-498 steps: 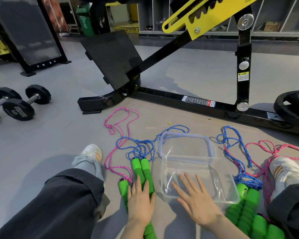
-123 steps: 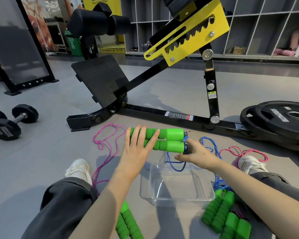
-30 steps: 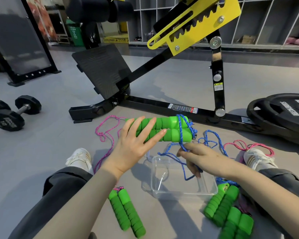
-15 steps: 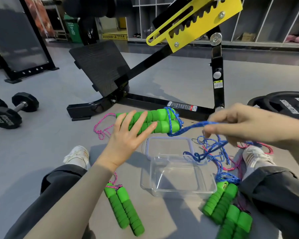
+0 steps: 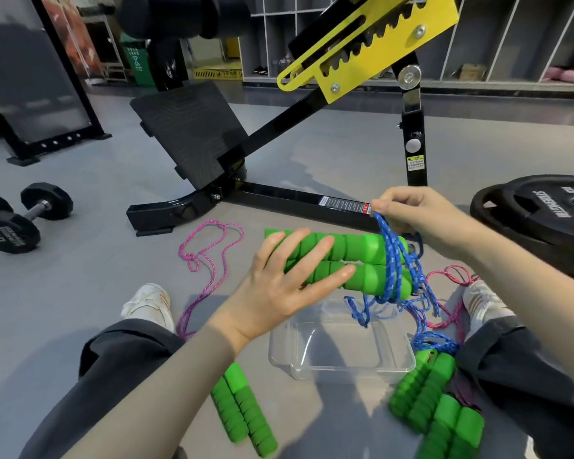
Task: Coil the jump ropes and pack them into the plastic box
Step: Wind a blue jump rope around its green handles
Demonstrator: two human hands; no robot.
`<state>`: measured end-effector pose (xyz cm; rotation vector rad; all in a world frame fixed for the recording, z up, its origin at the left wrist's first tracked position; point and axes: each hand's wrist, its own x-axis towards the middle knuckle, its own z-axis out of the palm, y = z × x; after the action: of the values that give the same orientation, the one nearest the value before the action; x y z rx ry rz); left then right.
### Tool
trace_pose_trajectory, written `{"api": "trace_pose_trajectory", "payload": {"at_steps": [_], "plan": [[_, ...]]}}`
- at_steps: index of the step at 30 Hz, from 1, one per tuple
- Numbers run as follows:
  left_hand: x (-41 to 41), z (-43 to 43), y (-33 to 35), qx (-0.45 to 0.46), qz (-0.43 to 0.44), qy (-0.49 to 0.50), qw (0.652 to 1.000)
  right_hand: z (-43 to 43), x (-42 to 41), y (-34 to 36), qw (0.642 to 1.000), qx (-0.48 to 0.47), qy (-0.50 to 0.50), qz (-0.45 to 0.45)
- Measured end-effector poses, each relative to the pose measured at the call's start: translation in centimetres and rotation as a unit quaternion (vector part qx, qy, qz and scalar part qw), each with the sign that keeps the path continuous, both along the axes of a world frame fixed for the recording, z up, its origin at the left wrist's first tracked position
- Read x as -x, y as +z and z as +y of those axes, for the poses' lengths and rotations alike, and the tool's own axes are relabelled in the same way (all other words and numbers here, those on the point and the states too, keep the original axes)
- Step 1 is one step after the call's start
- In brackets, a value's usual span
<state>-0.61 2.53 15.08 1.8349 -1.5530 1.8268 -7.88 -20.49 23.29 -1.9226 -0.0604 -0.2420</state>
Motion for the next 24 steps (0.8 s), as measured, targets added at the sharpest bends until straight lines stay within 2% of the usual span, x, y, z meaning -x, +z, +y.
{"api": "trace_pose_trajectory", "payload": {"at_steps": [1,4,7,8,11,15,20,24], "plan": [[0.2,-0.2,0.1,0.002,0.001,-0.003,1.0,0.0,-0.3,-1.1,1.0,-0.002,-0.019,-0.002],[0.4,-0.7,0.1,0.015,0.0,-0.005,1.0,0.1,-0.6,-3.8,0.994,-0.099,-0.025,0.042],[-0.1,-0.7,-0.1,0.031,0.002,0.006,0.999,0.6,-0.4,-6.9,0.989,-0.07,-0.074,0.108],[-0.4,-0.5,-0.2,0.038,0.005,0.013,0.999,1.2,0.1,-7.4,0.991,-0.05,-0.073,0.102],[-1.5,0.0,-0.6,0.045,0.007,0.036,0.998,3.2,0.7,-8.7,0.986,-0.151,-0.036,0.063],[-1.7,0.5,-0.9,0.042,0.025,0.035,0.998,3.9,1.0,-8.9,0.972,-0.215,-0.066,0.064],[-1.6,0.8,-0.7,0.035,0.029,0.036,0.998,3.1,0.8,-8.2,0.967,-0.178,-0.181,0.038],[-1.1,0.6,-0.4,0.046,0.051,0.034,0.997,4.0,1.0,-8.1,0.971,-0.116,-0.195,0.077]]}}
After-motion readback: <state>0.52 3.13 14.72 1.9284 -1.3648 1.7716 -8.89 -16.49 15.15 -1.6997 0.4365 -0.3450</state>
